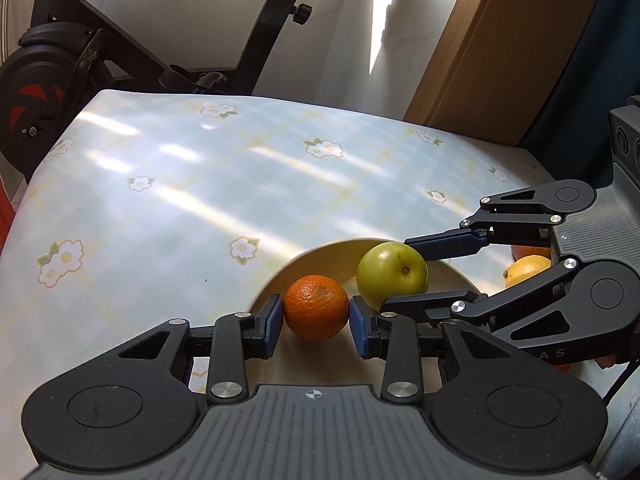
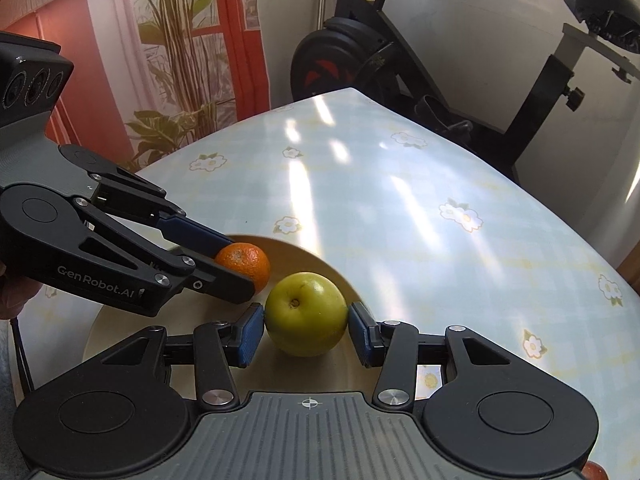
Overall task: Organize fruits
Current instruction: 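Carry the tangerine and apple into the cream plate and release both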
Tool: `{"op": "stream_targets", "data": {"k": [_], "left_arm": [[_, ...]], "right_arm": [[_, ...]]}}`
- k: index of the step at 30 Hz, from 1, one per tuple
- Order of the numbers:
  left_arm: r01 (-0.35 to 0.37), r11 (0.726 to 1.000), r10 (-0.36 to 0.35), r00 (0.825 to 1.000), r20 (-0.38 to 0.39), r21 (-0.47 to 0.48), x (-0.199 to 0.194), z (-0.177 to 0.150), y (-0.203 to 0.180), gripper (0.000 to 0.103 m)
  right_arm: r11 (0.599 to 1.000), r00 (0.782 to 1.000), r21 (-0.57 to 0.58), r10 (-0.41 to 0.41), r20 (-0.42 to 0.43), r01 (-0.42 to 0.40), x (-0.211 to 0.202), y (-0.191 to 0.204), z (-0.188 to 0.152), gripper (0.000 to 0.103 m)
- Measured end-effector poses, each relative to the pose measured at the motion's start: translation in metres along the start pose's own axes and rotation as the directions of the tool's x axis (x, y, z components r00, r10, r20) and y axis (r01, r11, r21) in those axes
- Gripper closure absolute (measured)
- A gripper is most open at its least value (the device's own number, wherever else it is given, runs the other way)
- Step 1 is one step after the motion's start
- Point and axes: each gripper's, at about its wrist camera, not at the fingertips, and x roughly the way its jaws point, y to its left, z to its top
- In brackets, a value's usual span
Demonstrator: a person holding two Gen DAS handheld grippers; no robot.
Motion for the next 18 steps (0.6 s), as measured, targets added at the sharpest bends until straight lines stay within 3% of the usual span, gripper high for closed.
{"op": "stream_targets", "data": {"k": [18], "left_arm": [[0.016,0.999,-0.017,1.000,-0.015,-0.046,0.0052,0.0012,0.0082,0.063]], "right_arm": [[1.000,1.000,0.018,-0.008,0.025,0.008,-0.0034,-0.0024,0.0011,0.059]]}}
